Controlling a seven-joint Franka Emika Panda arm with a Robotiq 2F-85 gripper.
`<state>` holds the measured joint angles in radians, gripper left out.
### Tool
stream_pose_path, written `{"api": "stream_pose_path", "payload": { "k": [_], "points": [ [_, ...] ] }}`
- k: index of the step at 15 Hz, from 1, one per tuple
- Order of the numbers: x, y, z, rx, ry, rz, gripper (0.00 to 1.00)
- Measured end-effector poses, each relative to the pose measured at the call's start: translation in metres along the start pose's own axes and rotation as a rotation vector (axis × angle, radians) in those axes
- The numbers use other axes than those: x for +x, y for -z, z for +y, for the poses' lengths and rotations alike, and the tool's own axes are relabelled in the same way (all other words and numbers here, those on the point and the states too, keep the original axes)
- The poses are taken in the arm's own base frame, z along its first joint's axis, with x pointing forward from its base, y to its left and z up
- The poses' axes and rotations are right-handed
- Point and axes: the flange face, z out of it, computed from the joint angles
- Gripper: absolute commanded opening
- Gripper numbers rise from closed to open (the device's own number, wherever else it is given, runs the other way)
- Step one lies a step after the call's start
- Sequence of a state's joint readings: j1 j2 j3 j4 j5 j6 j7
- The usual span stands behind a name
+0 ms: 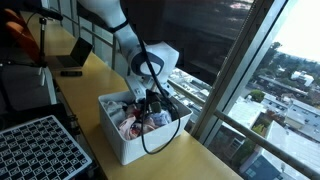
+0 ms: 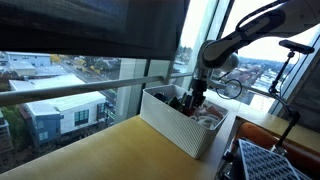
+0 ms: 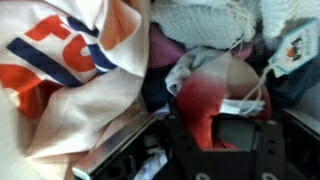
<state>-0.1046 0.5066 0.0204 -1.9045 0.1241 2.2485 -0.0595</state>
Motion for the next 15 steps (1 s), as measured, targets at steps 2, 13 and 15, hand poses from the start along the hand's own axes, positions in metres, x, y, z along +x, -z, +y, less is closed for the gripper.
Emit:
{"api": "stream_pose_path", "payload": {
  "k": [2, 13, 15],
  "points": [
    [-0.004, 0.037, 0.007, 0.032, -0.017, -0.024, 0.0],
    [-0.05, 0.284, -0.083, 0.08, 0.092, 0.087, 0.02],
    [-0.056, 0.283, -0.144, 0.075, 0.159, 0.087, 0.02]
  ]
}}
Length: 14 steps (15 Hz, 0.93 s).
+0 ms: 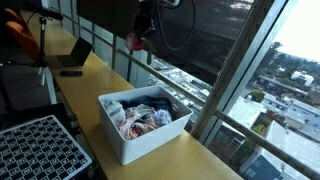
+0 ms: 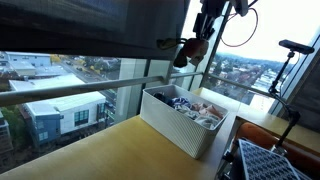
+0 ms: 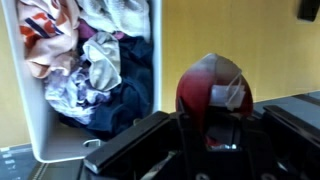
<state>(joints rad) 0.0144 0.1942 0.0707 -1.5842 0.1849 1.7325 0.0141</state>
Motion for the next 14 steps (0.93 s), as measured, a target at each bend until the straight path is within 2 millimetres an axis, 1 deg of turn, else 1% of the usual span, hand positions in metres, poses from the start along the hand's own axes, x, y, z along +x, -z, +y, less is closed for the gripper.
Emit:
{"api": "stream_pose_path", "payload": {
  "k": [1, 2, 3, 4, 6, 8, 9, 10, 12, 13, 14],
  "points": [
    [0.001, -0.012, -0.032, -0.004, 0.038, -0.011, 0.02],
    [0.002, -0.029, -0.061, -0.009, 0.074, -0.024, 0.02],
    [0.004, -0.05, -0.087, -0.017, 0.108, -0.04, 0.02],
    [0.007, -0.074, -0.108, -0.023, 0.136, -0.058, 0.02],
    [0.013, -0.127, -0.136, -0.03, 0.177, -0.098, 0.02],
    [0.018, -0.182, -0.151, -0.033, 0.201, -0.141, 0.02],
    [0.02, -0.207, -0.154, -0.036, 0.207, -0.163, 0.34],
    [0.021, -0.229, -0.156, -0.038, 0.21, -0.186, 0.35],
    [0.022, -0.264, -0.155, -0.042, 0.209, -0.232, 0.48],
    [0.022, -0.275, -0.154, -0.046, 0.209, -0.248, 0.56],
    [0.022, -0.282, -0.154, -0.053, 0.213, -0.255, 0.63]
  ]
}}
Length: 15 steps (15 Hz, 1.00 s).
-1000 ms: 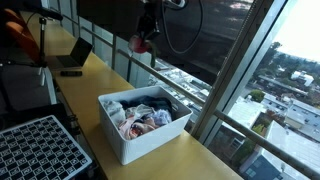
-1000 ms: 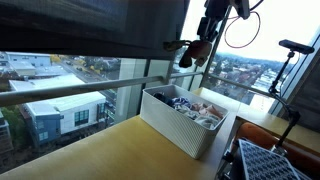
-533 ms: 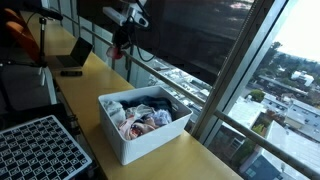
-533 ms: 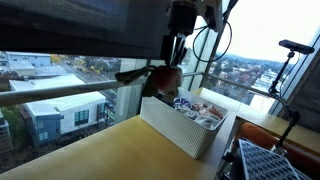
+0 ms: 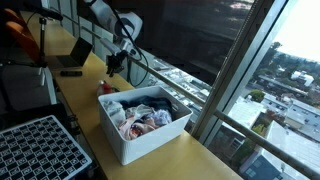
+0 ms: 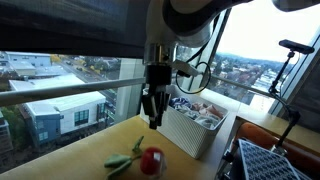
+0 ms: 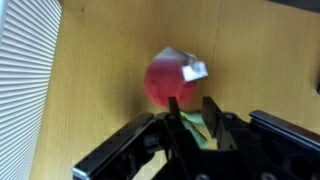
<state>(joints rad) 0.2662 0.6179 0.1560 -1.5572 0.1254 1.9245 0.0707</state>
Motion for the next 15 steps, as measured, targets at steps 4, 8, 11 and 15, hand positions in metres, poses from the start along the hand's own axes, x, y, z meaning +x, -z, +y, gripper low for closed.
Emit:
{"api": "stream_pose_path", "payload": {
  "k": [4, 8, 11, 15],
  "points": [
    [-0.004, 0.027, 0.003, -0.084, 0.031, 0.047, 0.92],
    [-0.021, 0.096, 0.059, -0.235, -0.004, 0.144, 1.0],
    [-0.039, 0.13, 0.14, -0.318, -0.047, 0.185, 1.0],
    [-0.037, 0.133, 0.214, -0.361, -0.04, 0.261, 1.0]
  ]
}}
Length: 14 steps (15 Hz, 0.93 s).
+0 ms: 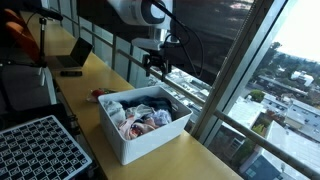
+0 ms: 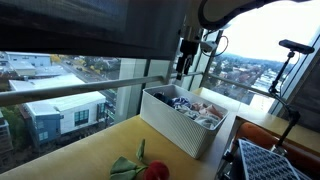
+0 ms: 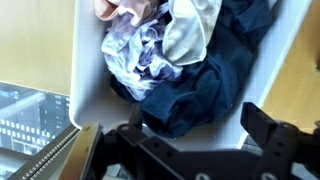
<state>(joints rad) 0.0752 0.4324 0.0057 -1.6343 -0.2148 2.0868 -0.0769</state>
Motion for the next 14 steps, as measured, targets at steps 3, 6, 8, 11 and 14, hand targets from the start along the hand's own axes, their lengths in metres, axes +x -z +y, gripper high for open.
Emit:
{"api": "stream_pose_path", "payload": {
  "k": [3, 6, 8, 11, 14],
  "points": [
    [0.008, -0.036, 0.015, 0.003, -0.011, 0.039, 1.0],
    [0.01, -0.089, 0.022, 0.012, -0.022, 0.039, 1.0],
    [0.005, -0.131, 0.027, 0.019, -0.031, 0.013, 1.0],
    [-0.009, -0.192, 0.03, 0.039, -0.046, -0.049, 1.0],
    [-0.019, -0.226, 0.025, 0.088, -0.07, -0.1, 1.0]
  ]
}}
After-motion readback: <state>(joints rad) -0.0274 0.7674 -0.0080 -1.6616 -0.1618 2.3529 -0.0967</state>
